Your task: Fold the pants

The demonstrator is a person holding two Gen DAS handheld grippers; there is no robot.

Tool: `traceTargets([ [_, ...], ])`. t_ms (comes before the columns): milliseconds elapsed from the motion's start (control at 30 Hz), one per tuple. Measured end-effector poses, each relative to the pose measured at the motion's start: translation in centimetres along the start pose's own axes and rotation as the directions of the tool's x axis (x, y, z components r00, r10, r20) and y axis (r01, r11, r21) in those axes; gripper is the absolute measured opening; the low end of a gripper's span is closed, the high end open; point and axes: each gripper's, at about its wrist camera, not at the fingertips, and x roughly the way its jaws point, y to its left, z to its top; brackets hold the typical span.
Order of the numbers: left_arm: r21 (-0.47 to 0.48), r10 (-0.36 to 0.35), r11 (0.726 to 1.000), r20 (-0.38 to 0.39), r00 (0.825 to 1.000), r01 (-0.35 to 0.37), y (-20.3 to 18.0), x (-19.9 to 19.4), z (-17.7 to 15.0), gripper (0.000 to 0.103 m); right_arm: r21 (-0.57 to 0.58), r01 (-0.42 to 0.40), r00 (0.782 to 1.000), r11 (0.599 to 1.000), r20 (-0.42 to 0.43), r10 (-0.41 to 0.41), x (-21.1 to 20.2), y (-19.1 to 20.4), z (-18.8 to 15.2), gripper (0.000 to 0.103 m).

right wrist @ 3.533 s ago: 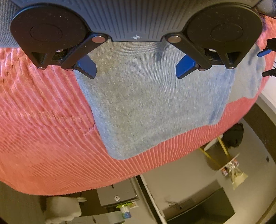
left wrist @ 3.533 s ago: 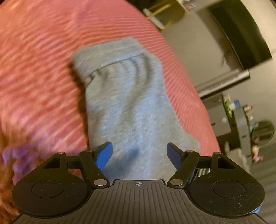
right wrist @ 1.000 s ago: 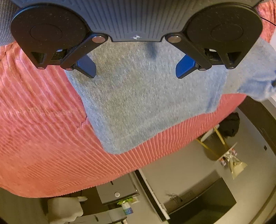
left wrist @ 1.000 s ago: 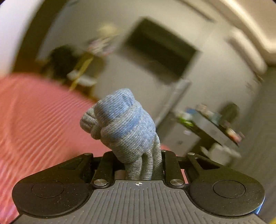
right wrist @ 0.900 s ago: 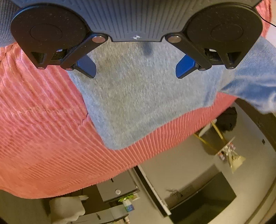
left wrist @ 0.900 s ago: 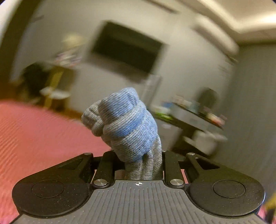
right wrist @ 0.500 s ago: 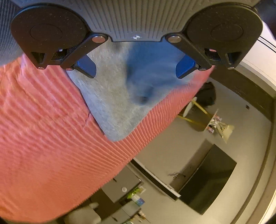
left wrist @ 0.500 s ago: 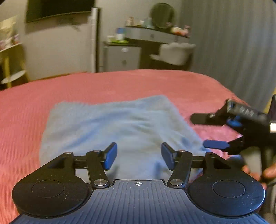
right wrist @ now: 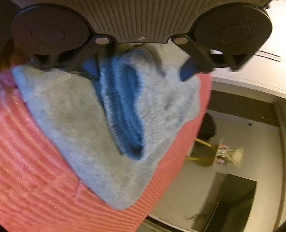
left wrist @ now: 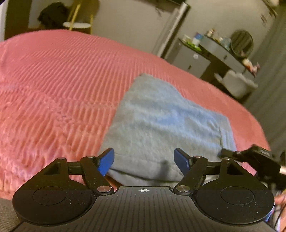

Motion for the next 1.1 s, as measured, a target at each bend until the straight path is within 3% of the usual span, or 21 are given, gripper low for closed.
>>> traceTargets([
  [33, 0.019, 0.002, 1.0, 0.005, 1.0, -0.002, -0.3, -0.1, 0.0, 0.079, -0.001, 0.017, 1.0, 1.0, 0.001, -0.017, 0.1, 0.0, 0.2, 0.047],
  [100, 0.033, 0.001, 0.999, 0.014, 1.0, -0.002, -0.5, -0.1, 0.0, 0.079, -0.025, 0.009, 1.0, 1.0, 0.006, -0.009, 0.2, 0.0, 0.3, 0.048],
  [200, 0.037, 0.01, 0.999, 0.01, 1.0, -0.011, -0.9, 0.2, -0.3, 0.079, -0.023, -0.028, 0.999, 0.999, -0.022, 0.027, 1.1, -0.1, 0.2, 0.071],
  [267, 0.038, 0.011, 0.999, 0.023, 1.0, -0.012, -0.9, -0.3, -0.4, 0.079, -0.041, -0.021, 0.998, 0.999, -0.064, 0.018, 2.2, 0.9, 0.0, 0.073],
  [333, 0.04, 0.005, 0.999, 0.04, 0.999, -0.006, -0.9, -0.8, -0.5, 0.079, -0.13, 0.049, 0.998, 0.99, -0.042, -0.055, 2.4, 3.1, -0.2, 0.046],
  [367, 0.046, 0.0, 0.999, 0.05, 0.999, -0.002, -0.8, -1.0, -0.6, 0.079, -0.18, 0.054, 0.998, 0.982, -0.023, -0.059, 2.2, 4.5, -0.1, 0.046],
  [533, 0.153, -0.05, 0.987, 0.055, 0.997, 0.041, -2.1, -1.5, -1.2, 0.079, -0.246, -0.085, 0.993, 0.965, 0.061, 0.103, -0.7, 11.3, 1.6, 0.043],
  [633, 0.263, -0.001, 0.965, 0.049, 0.999, -0.012, -3.7, -0.8, -1.8, 0.081, -0.299, -0.155, 0.978, 0.941, 0.086, 0.189, -2.2, 15.2, 2.5, 0.043],
  [733, 0.268, 0.091, 0.958, 0.056, 0.994, -0.103, -4.0, 0.8, -1.5, 0.081, -0.334, -0.198, 0.968, 0.922, 0.079, 0.236, -3.2, 18.0, 3.0, 0.042],
  [800, 0.265, 0.138, 0.954, 0.018, 0.99, -0.138, -3.9, 2.3, -1.3, 0.082, -0.35, -0.217, 0.964, 0.911, 0.071, 0.257, -3.5, 19.2, 2.9, 0.042],
  [900, 0.255, 0.197, 0.949, -0.017, 0.98, -0.186, -3.4, 4.0, -1.2, 0.067, -0.334, -0.252, 0.958, 0.908, 0.047, 0.283, -3.8, 19.9, 3.3, 0.042],
  [967, 0.176, 0.129, 0.977, -0.019, 0.992, -0.123, -2.3, 3.7, -0.6, 0.037, -0.346, -0.247, 0.958, 0.905, 0.054, 0.283, -4.1, 20.0, 3.6, 0.042],
  [1000, 0.148, 0.11, 0.983, -0.015, 0.994, -0.107, -1.8, 3.3, -0.6, 0.031, -0.347, -0.245, 0.957, 0.905, 0.059, 0.282, -4.1, 19.9, 3.7, 0.042],
  [1033, 0.135, 0.124, 0.983, 0.0, 0.992, -0.123, -1.5, 3.0, -0.6, 0.02, -0.346, -0.241, 0.958, 0.907, 0.064, 0.279, -4.4, 19.7, 3.6, 0.042],
  [1067, 0.137, 0.167, 0.976, 0.018, 0.986, -0.168, -1.4, 2.8, -0.6, 0.019, -0.345, -0.233, 0.96, 0.909, 0.07, 0.273, -4.8, 19.3, 3.6, 0.042],
  [1100, 0.125, 0.166, 0.978, 0.014, 0.986, -0.167, -1.1, 2.7, -0.6, 0.019, -0.343, -0.224, 0.961, 0.912, 0.078, 0.265, -5.4, 18.6, 3.4, 0.042],
])
